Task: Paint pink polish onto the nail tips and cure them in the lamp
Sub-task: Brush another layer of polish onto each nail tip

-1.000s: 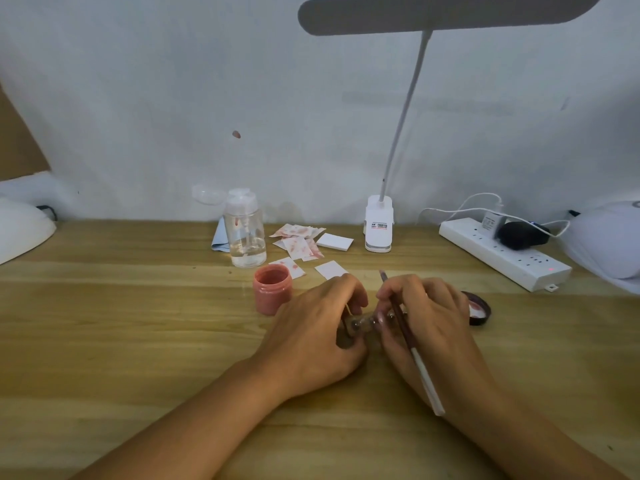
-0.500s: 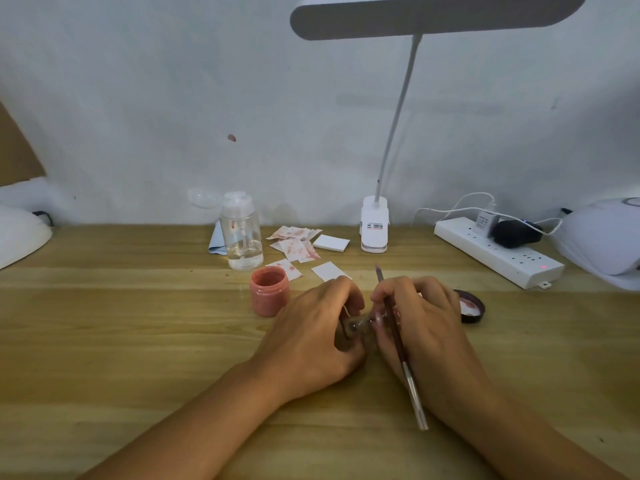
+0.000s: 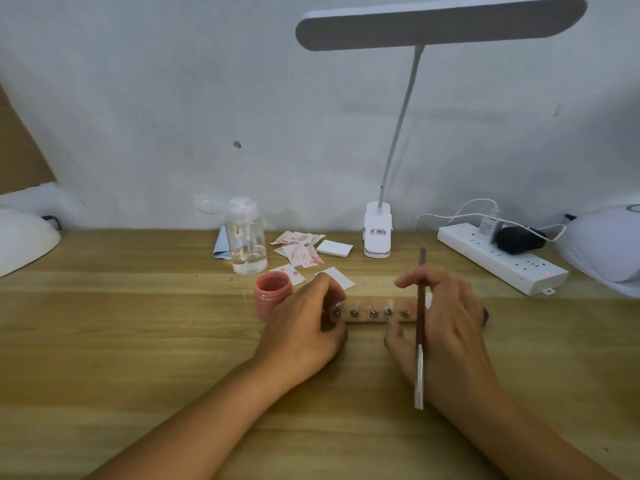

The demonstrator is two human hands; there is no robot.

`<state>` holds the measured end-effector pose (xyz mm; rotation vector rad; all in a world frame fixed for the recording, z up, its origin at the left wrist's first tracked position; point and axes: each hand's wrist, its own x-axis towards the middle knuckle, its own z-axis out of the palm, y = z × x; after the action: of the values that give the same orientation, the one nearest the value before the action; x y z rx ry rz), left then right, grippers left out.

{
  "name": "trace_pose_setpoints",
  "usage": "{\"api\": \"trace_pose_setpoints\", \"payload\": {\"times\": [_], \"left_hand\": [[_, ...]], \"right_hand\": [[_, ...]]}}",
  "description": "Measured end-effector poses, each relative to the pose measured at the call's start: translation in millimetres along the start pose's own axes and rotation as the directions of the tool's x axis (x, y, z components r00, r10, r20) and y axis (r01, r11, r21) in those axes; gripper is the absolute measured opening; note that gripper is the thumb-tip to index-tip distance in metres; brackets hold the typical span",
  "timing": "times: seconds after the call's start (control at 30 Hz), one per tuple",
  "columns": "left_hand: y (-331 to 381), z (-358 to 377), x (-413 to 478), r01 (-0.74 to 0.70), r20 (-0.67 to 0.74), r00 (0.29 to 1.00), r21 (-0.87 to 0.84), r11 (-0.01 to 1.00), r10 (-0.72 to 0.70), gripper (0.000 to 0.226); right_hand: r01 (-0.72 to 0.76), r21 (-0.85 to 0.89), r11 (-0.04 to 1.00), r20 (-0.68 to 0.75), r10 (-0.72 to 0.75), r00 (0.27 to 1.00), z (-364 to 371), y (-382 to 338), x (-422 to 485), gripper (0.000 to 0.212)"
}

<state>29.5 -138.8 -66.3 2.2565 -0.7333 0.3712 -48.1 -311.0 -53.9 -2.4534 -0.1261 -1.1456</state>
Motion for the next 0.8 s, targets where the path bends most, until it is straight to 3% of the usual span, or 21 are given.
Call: {"api": "trace_pose_setpoints", "payload": {"times": [0.1, 0.23, 0.33, 0.6, 0.8], "left_hand": [[-2.4, 0.2, 3.0, -0.009, -0.025, 1.000, -0.073, 0.997, 0.007, 0.032], [-5.3, 1.1, 3.1, 0.010, -0.010, 1.000, -0.113, 0.994, -0.011, 0.032], [-7.6, 2.8, 3.3, 0.029, -0.007, 1.000, -0.127, 0.992, -0.030, 0.030], [-7.0, 1.8, 3.7, 0.035, 0.004, 0.999, -0.127, 0.991, -0.035, 0.029], [-4.7, 1.9, 4.0, 0.009, 0.017, 1.000, -0.118, 0.993, -0.007, 0.030]], "right_hand": [[-0.122, 0.003, 0.993, 0.022, 0.122, 0.992, -0.4, 2.4, 3.2, 0.058], [-0.173, -0.050, 0.984, 0.227, 0.180, 0.957, -1.1, 4.9, 0.4, 0.065], [-0.177, -0.071, 0.982, 0.280, 0.190, 0.941, -1.8, 6.1, 0.5, 0.064], [-0.180, -0.062, 0.982, 0.306, 0.190, 0.933, -2.9, 6.4, 2.0, 0.057], [-0.209, -0.030, 0.977, 0.276, 0.209, 0.938, -7.0, -0.8, 2.7, 0.064]]}}
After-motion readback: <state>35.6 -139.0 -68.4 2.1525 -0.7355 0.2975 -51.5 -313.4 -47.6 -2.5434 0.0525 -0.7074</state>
